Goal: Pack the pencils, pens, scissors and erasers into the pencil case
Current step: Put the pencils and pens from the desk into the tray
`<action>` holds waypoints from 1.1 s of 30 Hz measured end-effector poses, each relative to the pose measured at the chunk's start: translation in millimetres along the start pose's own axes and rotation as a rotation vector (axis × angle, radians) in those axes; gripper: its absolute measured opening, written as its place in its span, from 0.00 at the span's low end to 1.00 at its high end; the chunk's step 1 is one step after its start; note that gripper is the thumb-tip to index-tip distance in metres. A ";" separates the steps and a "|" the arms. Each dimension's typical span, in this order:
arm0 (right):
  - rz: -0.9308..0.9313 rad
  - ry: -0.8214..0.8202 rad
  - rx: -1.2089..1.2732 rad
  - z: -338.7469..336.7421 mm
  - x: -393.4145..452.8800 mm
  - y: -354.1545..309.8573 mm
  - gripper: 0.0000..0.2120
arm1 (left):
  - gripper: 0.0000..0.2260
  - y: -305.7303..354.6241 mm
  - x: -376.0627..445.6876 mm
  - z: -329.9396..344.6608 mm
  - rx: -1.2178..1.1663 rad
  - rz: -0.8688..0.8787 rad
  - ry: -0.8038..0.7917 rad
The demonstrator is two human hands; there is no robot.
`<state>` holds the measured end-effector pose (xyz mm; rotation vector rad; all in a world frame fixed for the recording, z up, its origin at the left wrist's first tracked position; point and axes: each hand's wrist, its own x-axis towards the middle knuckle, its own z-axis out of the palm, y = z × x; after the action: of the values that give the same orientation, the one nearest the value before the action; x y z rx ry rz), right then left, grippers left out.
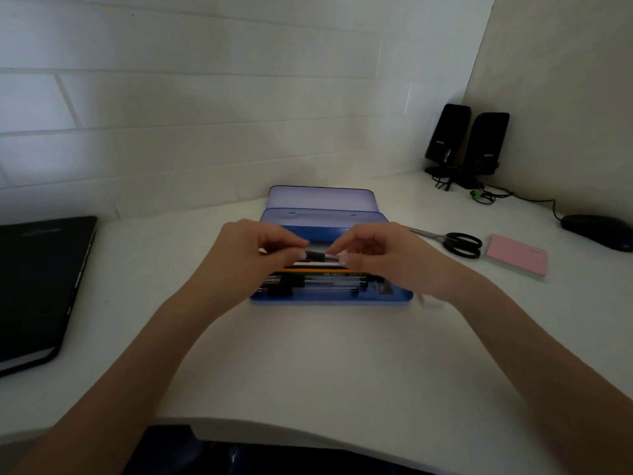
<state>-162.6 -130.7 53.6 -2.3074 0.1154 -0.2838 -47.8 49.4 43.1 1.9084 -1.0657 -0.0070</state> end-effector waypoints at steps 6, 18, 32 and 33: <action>0.031 -0.099 -0.070 3.0 -3.5 -0.3 0.03 | 0.06 -10.0 -16.7 -8.7 0.136 -0.057 -0.145; 0.021 -0.143 -0.168 9.1 -3.5 5.5 0.01 | 0.04 -25.6 -14.4 -1.4 0.198 0.078 -0.110; 0.132 0.329 -0.332 -29.6 7.9 40.3 0.08 | 0.38 -40.1 -15.0 6.5 0.347 0.134 -0.459; 0.136 0.353 -0.349 -29.7 8.9 46.2 0.11 | 0.39 -42.2 -14.5 7.6 0.376 0.144 -0.486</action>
<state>-160.8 -184.9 41.0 -2.5537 0.5341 -0.6412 -31.7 62.3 2.8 2.2218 -1.6203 -0.2113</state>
